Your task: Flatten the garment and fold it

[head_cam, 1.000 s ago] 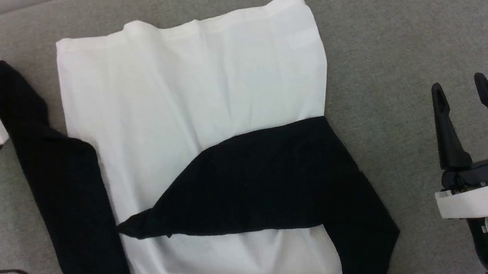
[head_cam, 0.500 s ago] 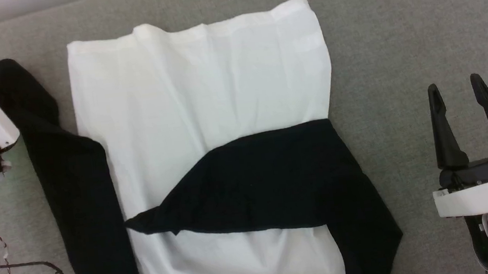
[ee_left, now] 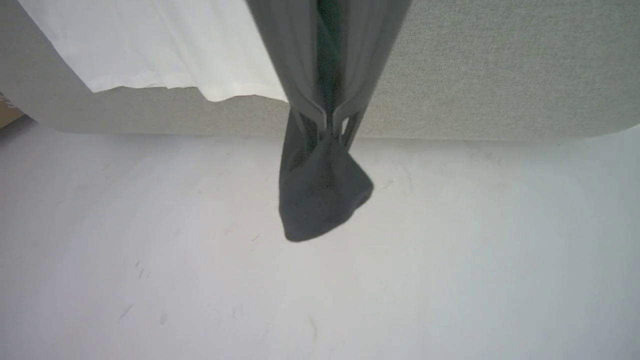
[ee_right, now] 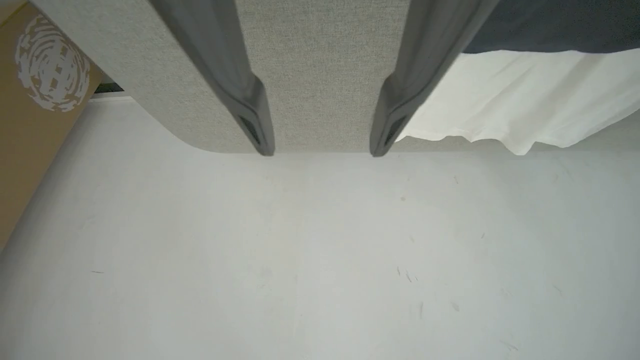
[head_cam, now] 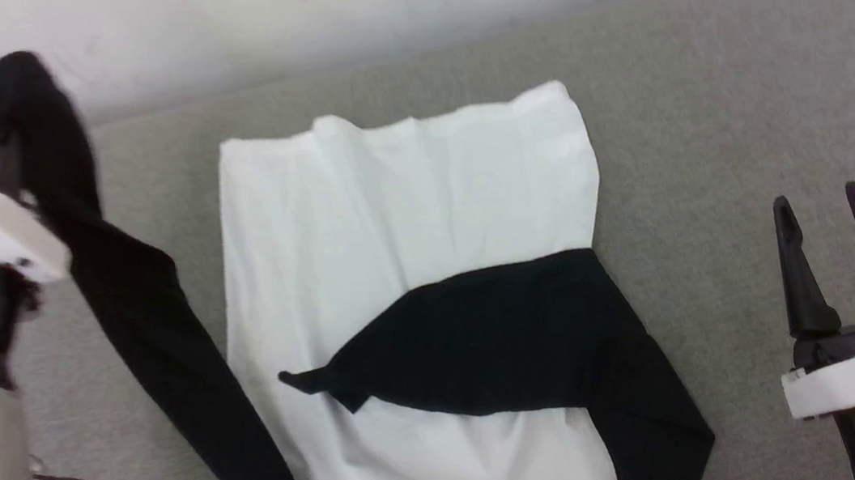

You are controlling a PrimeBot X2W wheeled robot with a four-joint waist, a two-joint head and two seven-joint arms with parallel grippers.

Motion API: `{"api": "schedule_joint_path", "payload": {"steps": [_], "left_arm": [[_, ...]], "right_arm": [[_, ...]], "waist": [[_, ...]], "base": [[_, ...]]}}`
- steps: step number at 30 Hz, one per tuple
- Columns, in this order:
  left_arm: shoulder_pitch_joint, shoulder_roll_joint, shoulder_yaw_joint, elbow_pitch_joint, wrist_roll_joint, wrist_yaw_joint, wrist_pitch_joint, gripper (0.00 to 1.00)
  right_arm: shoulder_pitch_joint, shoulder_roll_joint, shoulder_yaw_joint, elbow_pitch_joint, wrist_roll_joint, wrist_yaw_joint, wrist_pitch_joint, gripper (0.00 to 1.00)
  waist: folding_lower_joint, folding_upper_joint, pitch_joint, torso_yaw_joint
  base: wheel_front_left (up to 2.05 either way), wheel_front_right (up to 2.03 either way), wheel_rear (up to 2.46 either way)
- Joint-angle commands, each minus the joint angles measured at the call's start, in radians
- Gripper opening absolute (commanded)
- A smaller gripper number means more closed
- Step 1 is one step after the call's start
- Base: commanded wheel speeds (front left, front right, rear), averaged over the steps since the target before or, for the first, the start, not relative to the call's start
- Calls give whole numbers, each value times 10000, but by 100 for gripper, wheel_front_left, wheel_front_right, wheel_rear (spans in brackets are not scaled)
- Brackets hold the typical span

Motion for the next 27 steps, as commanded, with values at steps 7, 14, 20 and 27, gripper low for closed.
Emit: {"api": "schedule_joint_path", "payload": {"steps": [7,14,20,27], "left_arm": [[1334,-1145,-926,-3127,233,388,83,0],[1458,-2547,-2518,-4376,872,871,173,0],[1386,-3595,-3953,-3574,994,1063,-83,0],[1318,-3820,-6040,-1938,974,1128,-478,0]], "right_arm": [[415,30,-84,-64,15,-11,199,100],[536,30,-71,-210,27,-11,330,100],[476,30,69,-268,91,-11,349,100],[289,30,52,-146,206,-11,258,100]], "waist": [[2,0,-1203,583],[2,0,-1246,515],[2,0,-925,149],[2,0,-317,-306]], "base": [[0,0,0],[0,0,0],[0,0,0],[0,0,0]]}}
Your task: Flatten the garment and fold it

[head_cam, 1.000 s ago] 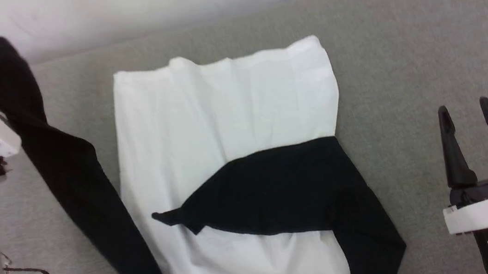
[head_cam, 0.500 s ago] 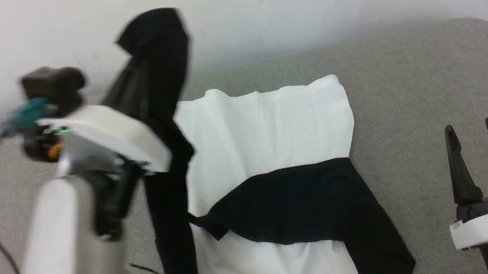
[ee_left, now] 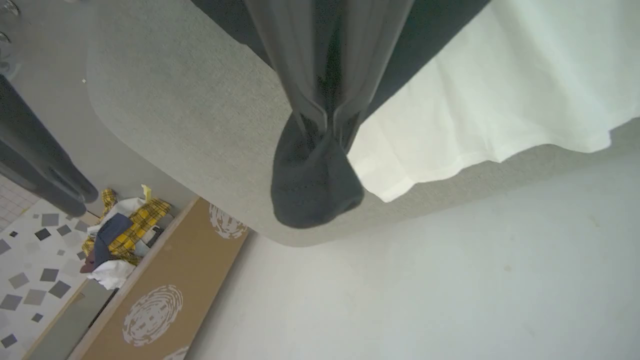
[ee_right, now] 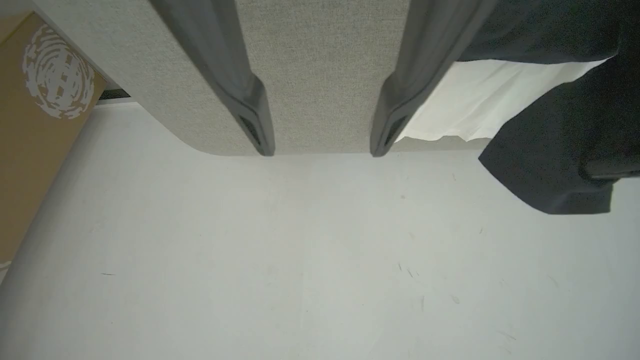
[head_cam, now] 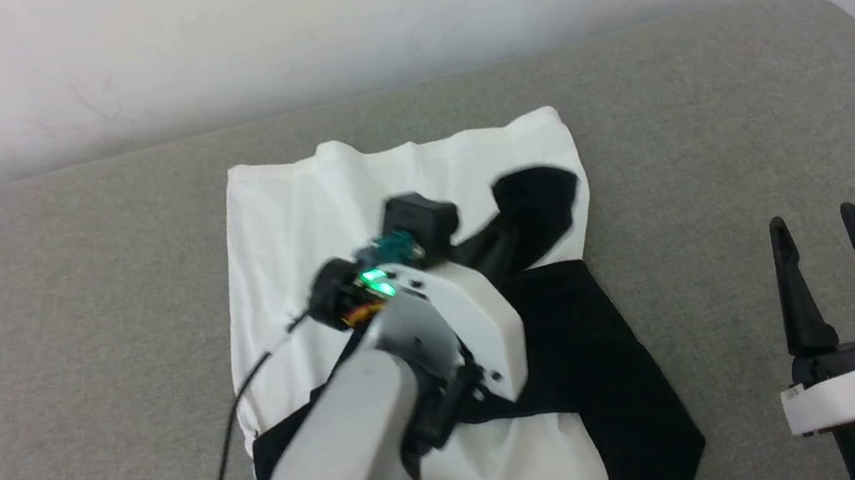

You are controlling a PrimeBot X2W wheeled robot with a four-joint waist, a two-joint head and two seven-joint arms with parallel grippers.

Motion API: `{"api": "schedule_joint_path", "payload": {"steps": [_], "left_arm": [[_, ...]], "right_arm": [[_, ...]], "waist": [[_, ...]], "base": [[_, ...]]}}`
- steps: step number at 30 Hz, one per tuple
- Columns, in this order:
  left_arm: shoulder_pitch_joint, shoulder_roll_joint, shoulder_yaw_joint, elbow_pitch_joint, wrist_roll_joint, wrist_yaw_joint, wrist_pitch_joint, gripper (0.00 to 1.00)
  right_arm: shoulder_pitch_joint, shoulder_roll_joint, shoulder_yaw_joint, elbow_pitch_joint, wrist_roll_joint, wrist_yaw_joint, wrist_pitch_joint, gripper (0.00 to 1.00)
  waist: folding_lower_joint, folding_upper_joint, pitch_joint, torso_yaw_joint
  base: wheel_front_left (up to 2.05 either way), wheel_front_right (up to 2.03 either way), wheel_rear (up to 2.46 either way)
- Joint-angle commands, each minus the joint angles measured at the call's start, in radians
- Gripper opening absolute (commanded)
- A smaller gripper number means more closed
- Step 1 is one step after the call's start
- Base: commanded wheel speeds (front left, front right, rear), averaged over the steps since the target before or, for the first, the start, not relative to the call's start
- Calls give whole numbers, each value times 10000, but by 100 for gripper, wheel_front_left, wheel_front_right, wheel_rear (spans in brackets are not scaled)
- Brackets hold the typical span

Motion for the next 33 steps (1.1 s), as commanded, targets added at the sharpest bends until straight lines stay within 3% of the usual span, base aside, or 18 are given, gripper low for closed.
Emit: {"api": "schedule_joint_path", "payload": {"steps": [1,11,12,19,24,27,33], "left_arm": [[-39,-46,-442,294,-141,9,-102,0],[-228,-53,-2813,2435,-391,86,-383,0],[-249,-53,-3010,2552,-461,49,-429,100],[-483,-54,-3723,2705,-1093,34,-1255,100],[-840,-20,-3355,2371,-1486,78,-2009,100],[-1066,448,-2708,2025,-1542,234,-2682,100],[-585,2118,-1158,1089,-1776,789,-4025,100]], "right_arm": [[-169,28,11,63,104,-11,-70,100],[-382,28,-3,442,185,-11,-226,100],[-390,28,-28,494,183,-11,-236,100],[-401,28,-127,777,69,-11,-180,100],[-389,-13,-135,629,-67,-11,96,100],[-370,-74,-76,511,83,-11,342,100],[-220,-317,350,435,536,-11,800,100]], "waist": [[-1,0,386,-317],[-1,0,749,-460],[-1,0,727,-425],[-1,0,61,59],[-1,0,-555,520],[-1,0,-832,771],[-1,0,-1074,1105]], "base": [[0,0,0],[0,0,0],[0,0,0],[0,0,0],[0,0,0],[0,0,0],[0,0,0]]}}
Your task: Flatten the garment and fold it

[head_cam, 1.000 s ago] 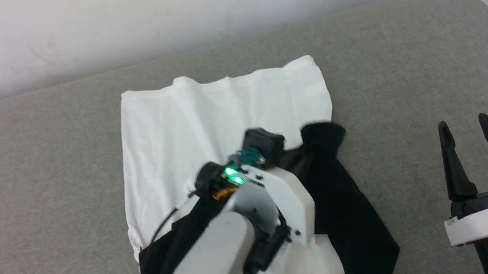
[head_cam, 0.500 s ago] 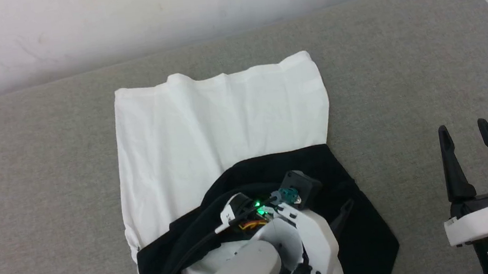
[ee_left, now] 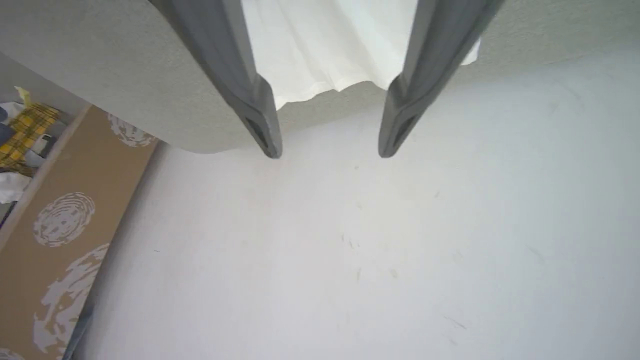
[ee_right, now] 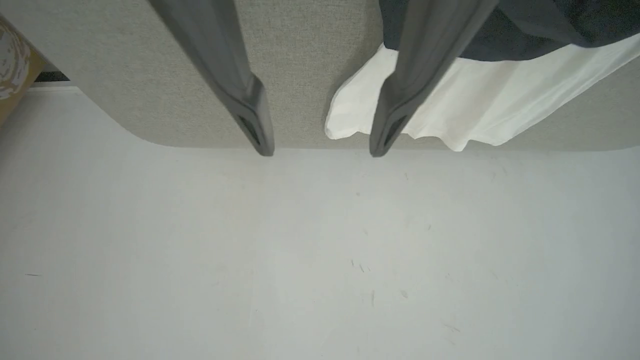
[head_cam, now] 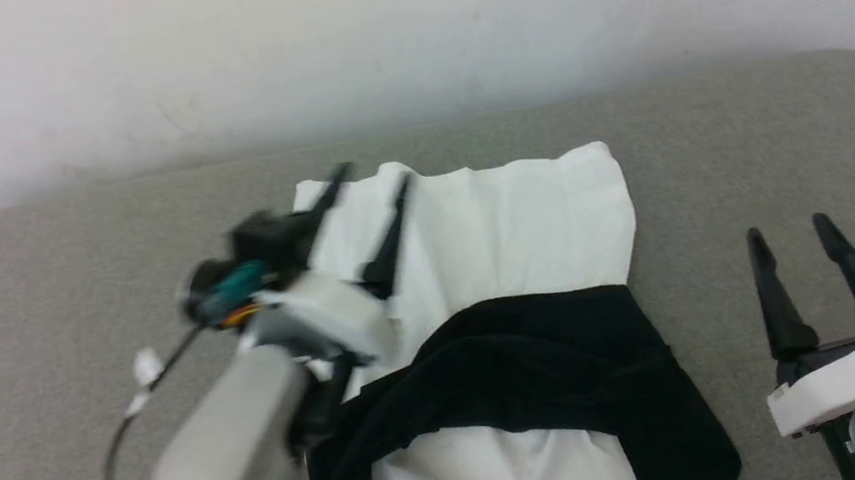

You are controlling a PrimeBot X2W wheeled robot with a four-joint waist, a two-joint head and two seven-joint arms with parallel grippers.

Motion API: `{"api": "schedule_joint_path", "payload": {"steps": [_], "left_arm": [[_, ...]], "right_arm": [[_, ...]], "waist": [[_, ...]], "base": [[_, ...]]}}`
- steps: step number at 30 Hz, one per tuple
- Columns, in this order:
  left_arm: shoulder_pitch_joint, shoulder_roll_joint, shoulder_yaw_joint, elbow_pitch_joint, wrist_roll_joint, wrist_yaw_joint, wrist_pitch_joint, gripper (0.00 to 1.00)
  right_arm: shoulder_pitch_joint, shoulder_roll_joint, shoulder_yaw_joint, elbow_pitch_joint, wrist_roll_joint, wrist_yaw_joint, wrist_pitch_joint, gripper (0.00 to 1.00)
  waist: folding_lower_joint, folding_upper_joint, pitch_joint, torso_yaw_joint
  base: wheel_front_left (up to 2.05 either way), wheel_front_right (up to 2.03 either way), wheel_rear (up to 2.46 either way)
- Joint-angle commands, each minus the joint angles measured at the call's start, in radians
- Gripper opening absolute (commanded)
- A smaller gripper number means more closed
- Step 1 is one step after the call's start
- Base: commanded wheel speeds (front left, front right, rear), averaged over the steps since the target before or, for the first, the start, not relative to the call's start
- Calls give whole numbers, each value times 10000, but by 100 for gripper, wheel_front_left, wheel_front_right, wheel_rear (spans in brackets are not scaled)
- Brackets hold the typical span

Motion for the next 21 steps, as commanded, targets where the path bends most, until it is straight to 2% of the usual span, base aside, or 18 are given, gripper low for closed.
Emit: {"api": "schedule_joint_path", "payload": {"steps": [1,4,7,12,17,21], "left_arm": [[337,241,173,-122,-33,124,-166,100],[1163,946,876,-644,-168,474,-539,100],[2061,1353,1431,-1104,-274,762,-706,100],[2706,1729,1625,-1458,-70,809,-754,100],[1667,2077,1154,-1075,106,296,521,100],[-192,2367,795,-407,157,-563,2164,100]], "right_arm": [[58,-29,101,-47,86,-11,40,100],[136,-49,326,-46,256,-11,115,100],[213,-14,512,-5,368,-11,122,100],[175,90,784,-1,368,-11,80,100],[-134,182,1083,-264,229,-11,161,100],[-479,220,1317,-658,119,-11,260,100]], "waist": [[1,0,-222,294],[1,0,-164,404],[1,0,-52,485],[1,0,353,537],[1,0,1176,431],[1,0,2127,163]], "base": [[0,0,0],[0,0,0],[0,0,0],[0,0,0],[0,0,0],[0,0,0]]}}
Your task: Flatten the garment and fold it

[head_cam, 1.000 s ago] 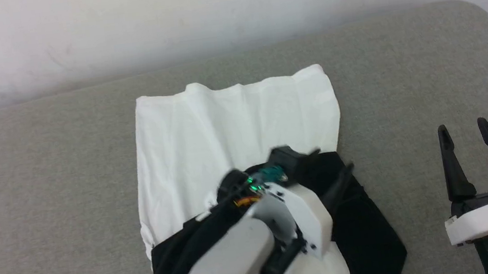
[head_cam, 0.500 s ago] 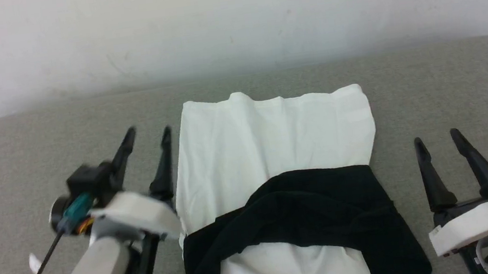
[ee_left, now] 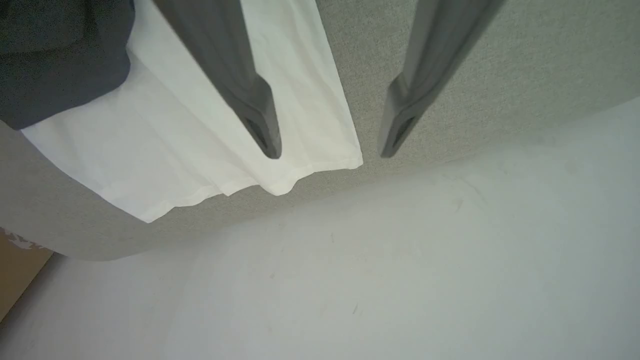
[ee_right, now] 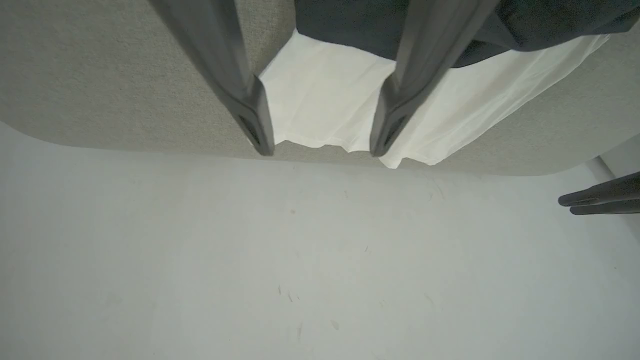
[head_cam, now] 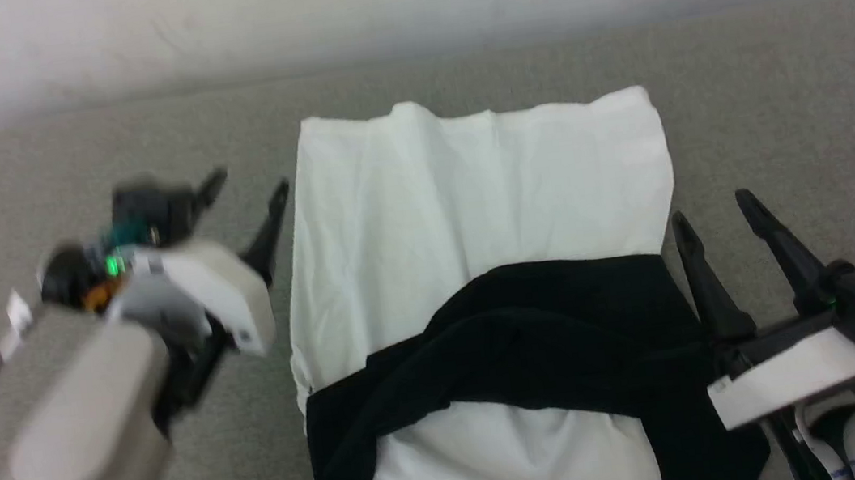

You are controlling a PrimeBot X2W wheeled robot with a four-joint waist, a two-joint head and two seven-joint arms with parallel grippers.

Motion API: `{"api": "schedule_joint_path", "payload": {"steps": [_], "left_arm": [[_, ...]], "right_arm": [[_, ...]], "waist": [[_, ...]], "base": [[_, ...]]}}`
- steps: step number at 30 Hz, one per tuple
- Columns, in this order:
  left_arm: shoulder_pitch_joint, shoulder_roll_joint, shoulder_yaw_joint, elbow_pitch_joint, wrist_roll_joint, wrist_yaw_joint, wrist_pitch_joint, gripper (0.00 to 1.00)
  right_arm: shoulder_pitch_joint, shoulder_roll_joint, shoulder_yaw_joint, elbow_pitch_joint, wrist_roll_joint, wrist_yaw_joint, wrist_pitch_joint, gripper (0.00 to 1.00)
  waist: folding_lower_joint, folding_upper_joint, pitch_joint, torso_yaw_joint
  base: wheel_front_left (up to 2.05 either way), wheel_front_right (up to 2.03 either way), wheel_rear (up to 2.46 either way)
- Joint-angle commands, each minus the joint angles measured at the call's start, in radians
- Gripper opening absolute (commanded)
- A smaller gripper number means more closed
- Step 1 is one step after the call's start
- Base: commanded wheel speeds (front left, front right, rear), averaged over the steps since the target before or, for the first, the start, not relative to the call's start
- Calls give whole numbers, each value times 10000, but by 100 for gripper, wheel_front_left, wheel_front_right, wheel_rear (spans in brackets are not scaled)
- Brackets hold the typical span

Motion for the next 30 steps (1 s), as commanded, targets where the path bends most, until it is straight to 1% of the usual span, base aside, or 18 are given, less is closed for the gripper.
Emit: {"api": "schedule_joint_path", "payload": {"steps": [1,4,7,12,15,17,20,25,30], "left_arm": [[-633,90,-49,177,4,-249,325,100],[-2189,118,-197,1004,-213,-966,1653,100],[-3597,189,-406,1879,-328,-1352,2939,100],[-5294,160,-579,3151,-821,-1602,4615,100],[-5866,129,-561,3882,-1273,-1647,5496,100],[-6127,205,-679,4296,-1349,-1662,6012,100],[-6356,231,-689,4746,-1551,-1674,6405,100],[-6583,251,-734,5345,-1423,-1605,6178,100],[-6613,268,-1021,5817,-1219,-1577,6448,100]], "right_arm": [[-202,16,50,-130,-97,-11,25,100],[-424,39,149,-360,-138,-11,23,100],[-614,64,310,-501,-142,-11,-30,100],[-859,106,449,-528,-78,-11,-216,100],[-943,119,484,-462,-34,-11,-353,100],[-989,124,478,-414,-9,-11,-436,100],[-1037,127,446,-339,132,-11,-567,100],[-1089,129,433,-191,262,-11,-742,100],[-1114,130,389,-107,304,-11,-818,100]], "waist": [[-1,0,1073,-358],[-1,0,1734,-615],[-1,0,2324,-948],[-1,0,3030,-1428],[-1,0,3320,-1662],[-1,0,3470,-1795],[-1,0,3646,-1949],[-1,0,3864,-2081],[-1,0,3933,-2084]], "base": [[0,0,0],[0,0,0],[0,0,0],[0,0,0],[0,0,0],[0,0,0],[0,0,0],[0,0,0],[0,0,0]]}}
